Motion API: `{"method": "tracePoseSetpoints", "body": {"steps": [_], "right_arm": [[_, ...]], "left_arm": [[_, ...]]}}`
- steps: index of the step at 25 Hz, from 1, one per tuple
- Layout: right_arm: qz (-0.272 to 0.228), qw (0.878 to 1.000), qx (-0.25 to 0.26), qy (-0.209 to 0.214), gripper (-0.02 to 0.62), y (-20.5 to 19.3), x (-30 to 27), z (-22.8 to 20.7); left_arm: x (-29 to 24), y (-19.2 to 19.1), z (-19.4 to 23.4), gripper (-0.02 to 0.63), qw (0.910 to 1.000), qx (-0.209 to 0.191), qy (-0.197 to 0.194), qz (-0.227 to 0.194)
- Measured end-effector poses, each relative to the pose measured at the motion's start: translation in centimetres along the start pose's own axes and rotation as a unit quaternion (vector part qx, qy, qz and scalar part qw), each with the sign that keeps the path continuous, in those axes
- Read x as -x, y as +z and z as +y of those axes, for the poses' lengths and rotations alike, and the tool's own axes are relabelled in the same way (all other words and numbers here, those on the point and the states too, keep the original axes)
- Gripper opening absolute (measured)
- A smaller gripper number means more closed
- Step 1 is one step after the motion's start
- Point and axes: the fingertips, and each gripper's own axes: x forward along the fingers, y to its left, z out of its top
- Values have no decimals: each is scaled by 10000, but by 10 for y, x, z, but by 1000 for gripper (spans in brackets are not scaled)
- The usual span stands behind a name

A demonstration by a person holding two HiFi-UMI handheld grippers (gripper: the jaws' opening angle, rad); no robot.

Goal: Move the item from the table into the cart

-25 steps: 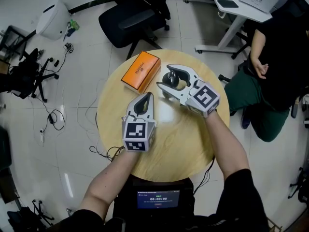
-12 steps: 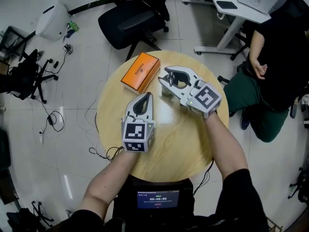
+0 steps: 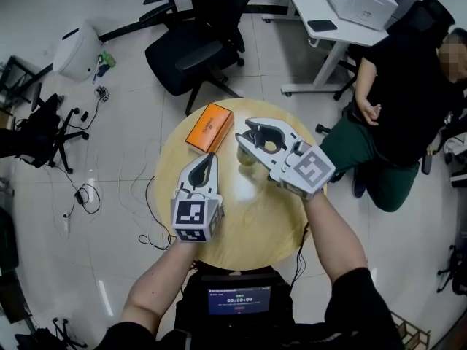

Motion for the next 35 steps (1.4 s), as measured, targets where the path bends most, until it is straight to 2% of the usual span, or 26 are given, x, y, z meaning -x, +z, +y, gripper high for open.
{"method": "tracePoseSetpoints", "body": {"steps": [4,7,11,15,22,26,29,31,32,35], "right_arm": [[-20,9999,-93,-118,127,101,21,31],[-17,9998,-28,-182,127,164,41,57],[-110,9992,-105,-357,126,225,73,90],[-101,9980,-96,-611,124,266,102,115],[-36,9931,-42,-1170,121,303,164,146],[46,9865,108,-1635,118,314,191,162],[6,9774,87,-2114,118,316,207,173],[4,9668,106,-2554,118,317,225,187],[11,9593,138,-2820,118,318,237,196],[77,9310,227,-3643,116,322,282,235]], "left_arm": [[64,94,-13,11,9995,-143,-108,-255],[112,162,-28,11,9965,-321,-254,-724],[168,216,-54,11,9904,-581,-532,-1140],[207,242,-76,11,9868,-665,-741,-1277],[232,250,-124,11,9858,-639,-1018,-1168],[237,253,-152,11,9779,-659,-1555,-1233],[238,252,-166,11,9666,-816,-2079,-1258],[243,247,-185,11,9540,-873,-2594,-1226],[249,242,-199,11,9430,-946,-2951,-1211],[275,223,-251,11,9021,-1226,-3975,-1151]]}}
